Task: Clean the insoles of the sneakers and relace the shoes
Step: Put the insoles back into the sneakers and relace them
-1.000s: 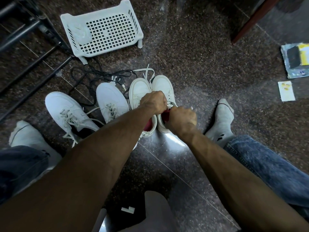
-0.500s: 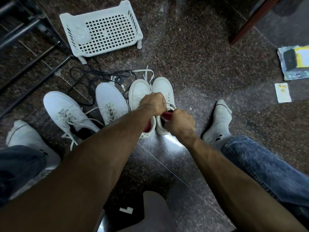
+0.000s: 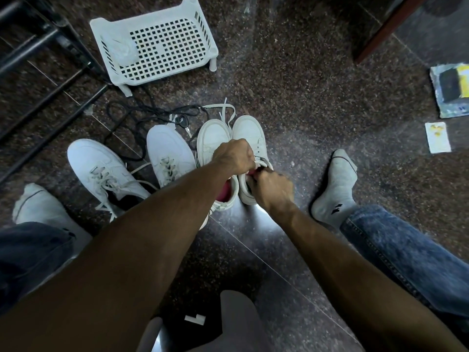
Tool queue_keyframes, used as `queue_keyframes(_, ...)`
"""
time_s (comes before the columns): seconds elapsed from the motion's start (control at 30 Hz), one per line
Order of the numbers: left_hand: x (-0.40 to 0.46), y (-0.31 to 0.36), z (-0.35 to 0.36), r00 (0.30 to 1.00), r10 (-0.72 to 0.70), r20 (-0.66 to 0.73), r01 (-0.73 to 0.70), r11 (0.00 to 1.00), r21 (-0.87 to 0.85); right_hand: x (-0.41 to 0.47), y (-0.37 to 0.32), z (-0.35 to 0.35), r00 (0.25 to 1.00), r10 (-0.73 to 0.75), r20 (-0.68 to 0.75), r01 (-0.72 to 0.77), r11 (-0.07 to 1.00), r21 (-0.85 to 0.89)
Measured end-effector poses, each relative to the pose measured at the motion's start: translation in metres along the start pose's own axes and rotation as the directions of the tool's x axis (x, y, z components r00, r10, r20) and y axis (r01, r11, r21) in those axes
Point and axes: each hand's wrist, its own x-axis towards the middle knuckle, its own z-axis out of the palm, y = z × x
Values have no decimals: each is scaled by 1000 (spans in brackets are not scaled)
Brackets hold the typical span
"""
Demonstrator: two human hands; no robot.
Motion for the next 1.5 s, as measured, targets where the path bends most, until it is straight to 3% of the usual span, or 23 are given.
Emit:
queue_keyframes(0.1,0,0,-1,1000,7,6,-7,1000,2,-24,23,7,981,-189,38,190,981,-32)
queue_keyframes(0.23,-1,0,0,1000,6,8,-6,1000,-2,-36,36,4,950,-256,179,261,965,-1)
queue_keyframes(0.4,-3,-1,0,1000,1,22,-1,1000,5,-12,13,-7,885,-172,432,260,953,-153)
queue_keyframes(0.57,-3,0,0,1000,6,24,-6,1000,19,11,-8,0,864,-58,501,248,913,-323)
queue_keyframes(0.67,-2,0,0,1000,6,27,-6,1000,22,15,-12,6,850,15,526,195,920,-340)
queue_keyframes(0.83,-8,-1,4,1000,28,-8,-28,999,43,7,-10,10,900,-2,435,114,966,-232)
queue_keyframes(1.0,-26,-11,19,989,149,-14,-146,982,123,-28,10,30,977,-50,205,63,996,-62)
queue_keyframes(1.1,-42,-18,30,959,284,10,-282,946,158,-55,15,43,983,42,177,-50,998,43)
queue_keyframes(1.2,-57,-32,43,909,399,-117,-375,909,183,-73,21,51,974,157,165,-172,981,86)
queue_keyframes(1.33,-71,-61,40,885,279,-373,-212,954,209,-56,48,44,946,295,133,-315,932,176)
queue_keyframes(1.4,-76,-74,31,901,183,-393,-85,964,253,-37,65,28,936,331,117,-349,915,204)
queue_keyframes(1.5,-76,-90,20,946,-15,-324,92,970,225,-19,75,2,959,282,29,-284,950,127)
